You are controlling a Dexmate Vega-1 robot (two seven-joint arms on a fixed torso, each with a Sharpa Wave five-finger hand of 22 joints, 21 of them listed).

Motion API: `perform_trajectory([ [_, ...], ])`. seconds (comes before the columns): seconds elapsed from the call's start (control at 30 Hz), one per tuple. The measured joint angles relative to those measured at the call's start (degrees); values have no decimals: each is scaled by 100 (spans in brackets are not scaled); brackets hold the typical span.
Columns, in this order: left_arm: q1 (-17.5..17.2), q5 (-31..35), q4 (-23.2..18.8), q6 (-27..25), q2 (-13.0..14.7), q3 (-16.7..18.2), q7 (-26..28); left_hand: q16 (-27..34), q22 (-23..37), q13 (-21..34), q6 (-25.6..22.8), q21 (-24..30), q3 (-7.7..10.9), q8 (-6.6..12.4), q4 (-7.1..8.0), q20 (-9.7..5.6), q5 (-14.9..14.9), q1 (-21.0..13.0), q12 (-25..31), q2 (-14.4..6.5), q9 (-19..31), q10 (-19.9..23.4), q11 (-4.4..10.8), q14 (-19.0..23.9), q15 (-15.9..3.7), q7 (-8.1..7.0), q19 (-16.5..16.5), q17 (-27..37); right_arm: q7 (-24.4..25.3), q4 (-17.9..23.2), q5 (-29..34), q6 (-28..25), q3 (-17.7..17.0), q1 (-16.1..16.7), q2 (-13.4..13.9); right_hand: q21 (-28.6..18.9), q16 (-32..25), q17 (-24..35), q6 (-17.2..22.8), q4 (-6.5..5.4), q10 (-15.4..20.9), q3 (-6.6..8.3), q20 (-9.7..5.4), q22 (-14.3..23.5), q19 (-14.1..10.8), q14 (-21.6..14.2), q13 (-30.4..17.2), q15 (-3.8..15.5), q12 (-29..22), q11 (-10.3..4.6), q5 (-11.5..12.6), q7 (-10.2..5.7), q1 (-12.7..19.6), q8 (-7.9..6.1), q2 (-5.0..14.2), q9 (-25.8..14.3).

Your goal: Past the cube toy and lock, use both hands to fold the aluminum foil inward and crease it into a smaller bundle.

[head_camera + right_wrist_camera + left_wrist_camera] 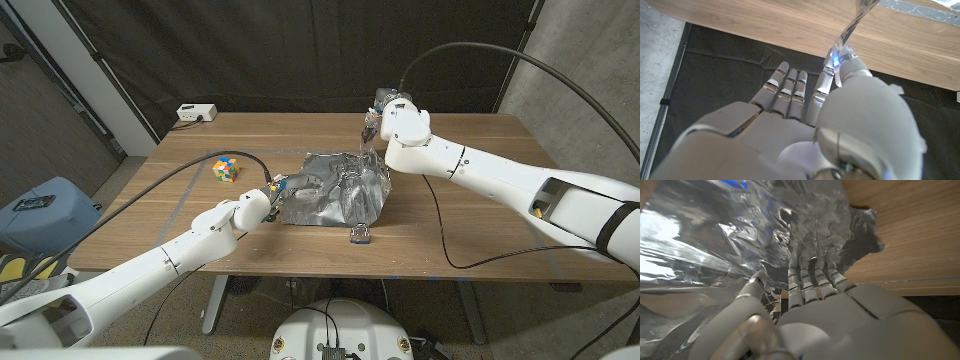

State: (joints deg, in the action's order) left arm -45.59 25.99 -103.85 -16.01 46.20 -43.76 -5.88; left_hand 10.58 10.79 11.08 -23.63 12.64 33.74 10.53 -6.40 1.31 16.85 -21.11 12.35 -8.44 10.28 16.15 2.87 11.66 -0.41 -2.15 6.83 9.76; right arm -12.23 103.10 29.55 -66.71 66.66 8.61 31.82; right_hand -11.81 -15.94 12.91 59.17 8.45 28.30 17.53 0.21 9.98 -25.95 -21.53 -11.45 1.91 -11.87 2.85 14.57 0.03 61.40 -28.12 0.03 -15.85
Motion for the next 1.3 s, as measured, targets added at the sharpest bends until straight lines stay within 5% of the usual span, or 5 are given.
perform_trajectory([
  [1.3,-154,-137,-198,-66,107,134,146,-18,2,11,41,-28,32,-30,-33,23,0,23,-28,23,6,0,0,-21,21,20,23,0,498,-267,-1087,22,258,-358,-398,0,0,0,-92,-3,0,-66,73,0,-11,10,0,-110,0,61,-88,153,27,0,76,-57],
])
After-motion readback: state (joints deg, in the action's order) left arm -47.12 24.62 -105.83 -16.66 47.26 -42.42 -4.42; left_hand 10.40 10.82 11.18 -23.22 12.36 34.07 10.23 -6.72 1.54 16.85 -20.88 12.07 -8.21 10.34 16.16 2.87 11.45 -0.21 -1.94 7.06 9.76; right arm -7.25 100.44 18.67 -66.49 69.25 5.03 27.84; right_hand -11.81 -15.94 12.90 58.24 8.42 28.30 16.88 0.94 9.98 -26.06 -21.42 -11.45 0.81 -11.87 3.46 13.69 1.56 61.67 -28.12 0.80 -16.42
